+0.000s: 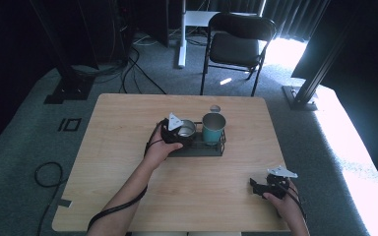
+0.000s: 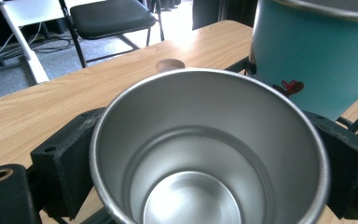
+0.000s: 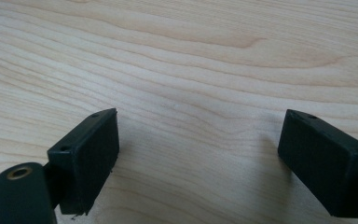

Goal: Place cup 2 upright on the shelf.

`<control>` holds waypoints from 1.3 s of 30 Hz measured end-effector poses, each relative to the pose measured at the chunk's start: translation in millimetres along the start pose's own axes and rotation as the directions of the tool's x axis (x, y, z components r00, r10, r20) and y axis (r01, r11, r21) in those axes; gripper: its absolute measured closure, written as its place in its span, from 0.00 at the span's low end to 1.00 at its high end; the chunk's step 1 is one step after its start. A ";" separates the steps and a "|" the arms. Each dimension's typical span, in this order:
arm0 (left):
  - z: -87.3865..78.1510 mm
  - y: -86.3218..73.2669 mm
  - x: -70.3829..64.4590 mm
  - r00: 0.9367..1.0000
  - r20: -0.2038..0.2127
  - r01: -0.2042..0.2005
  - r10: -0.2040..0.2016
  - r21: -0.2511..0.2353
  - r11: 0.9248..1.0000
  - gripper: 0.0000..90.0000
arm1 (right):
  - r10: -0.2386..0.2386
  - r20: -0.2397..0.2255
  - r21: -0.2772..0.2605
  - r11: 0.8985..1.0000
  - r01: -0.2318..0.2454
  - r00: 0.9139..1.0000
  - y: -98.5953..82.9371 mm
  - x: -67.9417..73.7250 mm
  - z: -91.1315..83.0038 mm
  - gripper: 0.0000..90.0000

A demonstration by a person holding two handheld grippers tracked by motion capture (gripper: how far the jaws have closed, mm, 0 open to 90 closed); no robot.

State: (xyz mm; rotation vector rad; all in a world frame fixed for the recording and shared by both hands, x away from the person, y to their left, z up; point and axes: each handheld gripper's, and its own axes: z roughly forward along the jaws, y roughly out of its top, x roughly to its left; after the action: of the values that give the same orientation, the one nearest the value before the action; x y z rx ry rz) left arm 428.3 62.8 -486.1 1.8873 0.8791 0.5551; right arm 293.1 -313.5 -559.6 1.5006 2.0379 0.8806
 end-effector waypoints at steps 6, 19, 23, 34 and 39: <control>-7.5 0.5 -0.4 1.000 0.006 -0.002 0.001 0.012 1.000 0.09 | 0.000 0.000 0.000 1.000 0.000 1.000 0.0 0.0 0.0 0.13; -27.2 -3.5 3.3 1.000 0.016 0.014 -0.014 0.015 1.000 0.09 | 0.000 0.000 0.000 1.000 0.000 1.000 0.0 0.0 0.0 0.13; -34.1 -4.5 4.3 1.000 0.014 0.008 -0.008 0.011 1.000 0.09 | -0.002 0.000 -0.001 1.000 0.002 1.000 0.0 0.0 0.0 0.13; -50.8 -9.3 7.5 1.000 0.014 0.008 -0.008 0.013 1.000 0.09 | -0.002 0.000 -0.001 1.000 0.002 1.000 0.0 0.0 0.0 0.13; -58.3 -14.0 10.5 1.000 0.011 0.013 -0.014 0.015 1.000 0.09 | -0.002 0.000 -0.001 1.000 0.002 1.000 0.0 0.0 0.0 0.13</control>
State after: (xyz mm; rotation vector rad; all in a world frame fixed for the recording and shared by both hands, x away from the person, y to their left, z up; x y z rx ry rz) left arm 390.0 108.0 -472.4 1.8946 0.8899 0.5307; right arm 293.1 -313.5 -559.6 1.4982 2.0382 0.8800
